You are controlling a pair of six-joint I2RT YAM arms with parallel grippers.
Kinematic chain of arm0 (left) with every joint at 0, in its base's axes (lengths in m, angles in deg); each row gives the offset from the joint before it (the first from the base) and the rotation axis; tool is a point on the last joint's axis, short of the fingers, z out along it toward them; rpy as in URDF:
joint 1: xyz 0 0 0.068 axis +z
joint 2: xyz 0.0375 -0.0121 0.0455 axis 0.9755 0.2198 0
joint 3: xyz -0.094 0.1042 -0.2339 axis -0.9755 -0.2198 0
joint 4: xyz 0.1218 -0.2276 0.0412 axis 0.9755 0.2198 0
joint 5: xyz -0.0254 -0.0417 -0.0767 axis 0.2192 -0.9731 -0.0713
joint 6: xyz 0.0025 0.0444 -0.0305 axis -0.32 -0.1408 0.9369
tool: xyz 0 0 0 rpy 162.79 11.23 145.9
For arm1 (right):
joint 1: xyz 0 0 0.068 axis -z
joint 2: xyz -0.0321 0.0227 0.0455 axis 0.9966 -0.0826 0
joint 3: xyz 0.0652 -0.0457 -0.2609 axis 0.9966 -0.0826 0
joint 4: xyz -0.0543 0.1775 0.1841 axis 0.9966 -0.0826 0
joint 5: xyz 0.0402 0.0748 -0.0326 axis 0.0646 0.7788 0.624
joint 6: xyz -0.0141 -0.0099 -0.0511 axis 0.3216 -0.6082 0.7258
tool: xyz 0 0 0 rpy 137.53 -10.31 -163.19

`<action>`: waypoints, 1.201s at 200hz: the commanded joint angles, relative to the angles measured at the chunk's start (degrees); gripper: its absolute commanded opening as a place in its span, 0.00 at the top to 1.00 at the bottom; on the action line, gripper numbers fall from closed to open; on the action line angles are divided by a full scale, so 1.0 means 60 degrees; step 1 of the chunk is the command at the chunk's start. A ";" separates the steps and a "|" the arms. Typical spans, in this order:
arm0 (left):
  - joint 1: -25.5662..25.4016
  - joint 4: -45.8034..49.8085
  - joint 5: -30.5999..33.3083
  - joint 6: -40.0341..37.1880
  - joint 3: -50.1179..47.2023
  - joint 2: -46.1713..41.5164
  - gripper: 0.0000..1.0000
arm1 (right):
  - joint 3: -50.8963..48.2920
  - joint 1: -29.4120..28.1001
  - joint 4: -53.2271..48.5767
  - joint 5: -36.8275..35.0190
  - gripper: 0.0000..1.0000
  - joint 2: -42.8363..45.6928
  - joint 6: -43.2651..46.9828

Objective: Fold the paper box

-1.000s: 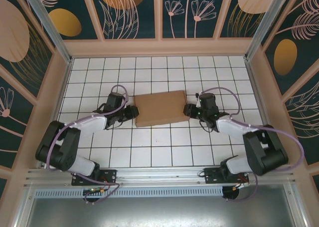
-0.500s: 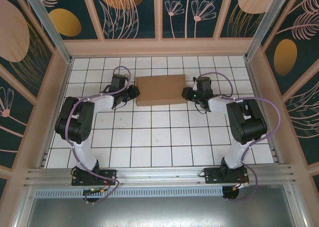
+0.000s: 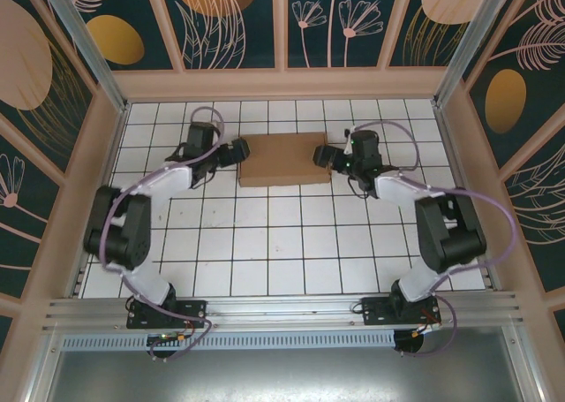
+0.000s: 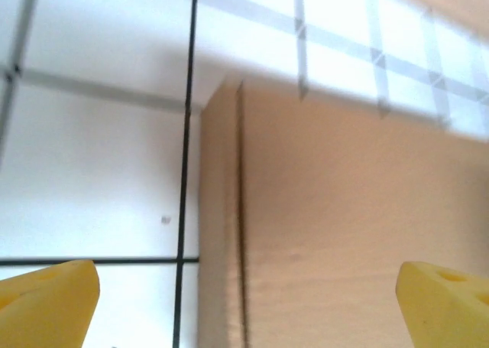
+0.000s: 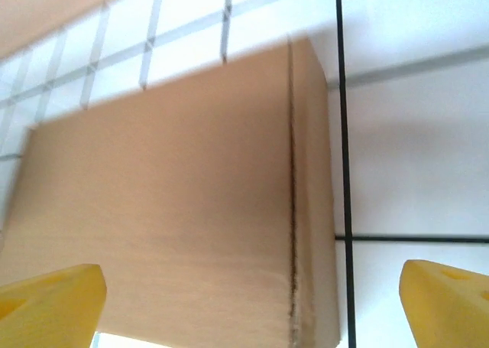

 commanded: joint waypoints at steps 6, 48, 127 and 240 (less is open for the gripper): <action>0.0064 -0.2449 0.1794 -0.1118 -0.1674 -0.3026 0.01 | 0.0241 -0.0041 0.0128 -0.1572 0.01 0.1797 0.1083; 0.0112 -0.6993 0.5643 -0.5501 -0.4843 -0.3955 0.01 | -0.0938 0.0040 0.2613 -0.3004 0.01 0.3224 0.3191; 0.2436 -1.1568 0.3732 -0.4013 -0.7539 -0.1173 0.01 | -0.4874 0.2094 0.6623 -0.2581 0.01 0.2977 0.3887; 0.2794 -1.1709 0.1391 -0.4439 -0.7556 -0.0936 0.01 | -0.6556 0.3709 1.0840 -0.0814 0.01 0.0137 0.3510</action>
